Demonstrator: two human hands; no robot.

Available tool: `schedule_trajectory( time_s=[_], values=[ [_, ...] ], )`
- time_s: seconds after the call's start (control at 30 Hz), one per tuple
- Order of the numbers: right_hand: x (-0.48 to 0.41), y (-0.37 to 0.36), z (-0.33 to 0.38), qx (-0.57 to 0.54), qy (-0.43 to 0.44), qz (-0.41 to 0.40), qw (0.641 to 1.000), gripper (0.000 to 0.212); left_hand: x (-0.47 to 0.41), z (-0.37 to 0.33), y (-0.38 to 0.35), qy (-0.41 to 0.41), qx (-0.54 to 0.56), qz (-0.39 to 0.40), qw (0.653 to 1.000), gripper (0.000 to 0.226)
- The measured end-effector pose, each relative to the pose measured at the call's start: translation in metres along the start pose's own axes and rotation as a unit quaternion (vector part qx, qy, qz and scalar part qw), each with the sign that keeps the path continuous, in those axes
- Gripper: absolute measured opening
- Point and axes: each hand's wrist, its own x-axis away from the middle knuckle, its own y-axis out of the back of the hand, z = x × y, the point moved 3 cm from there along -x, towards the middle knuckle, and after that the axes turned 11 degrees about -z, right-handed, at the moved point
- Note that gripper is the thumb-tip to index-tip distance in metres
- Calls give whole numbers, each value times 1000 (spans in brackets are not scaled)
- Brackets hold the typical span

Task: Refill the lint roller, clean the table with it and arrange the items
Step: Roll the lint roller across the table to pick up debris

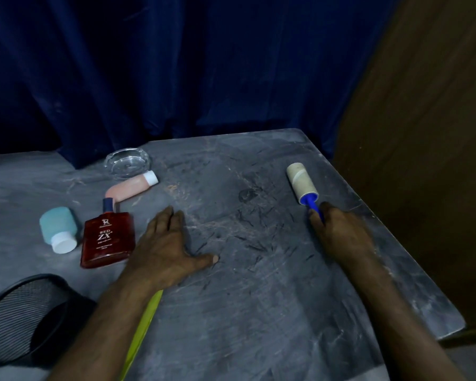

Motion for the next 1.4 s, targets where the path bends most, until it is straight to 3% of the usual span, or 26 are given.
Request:
schedule_trajectory(
  time_s=[0.17,0.6,0.73,0.97,1.4],
  values=[
    [7,-9,22,24,16,-33,999,41,0,-1,1,1,3,0,1000,137],
    [12,-8,34,19,50,14,998,40,-6,6,-9,-6,-5,-7,1000,140],
    [28,-12,65,49,87,-33,994,43,-7,7,-10,-1,-2,-8,1000,141],
    [65,-33,128,30,152,-46,987,45,-3,5,-7,1,4,-16,1000,139],
    [73,-35,141,-13,165,-29,986,42,-1,1,-3,0,-4,-12,1000,135]
  ],
)
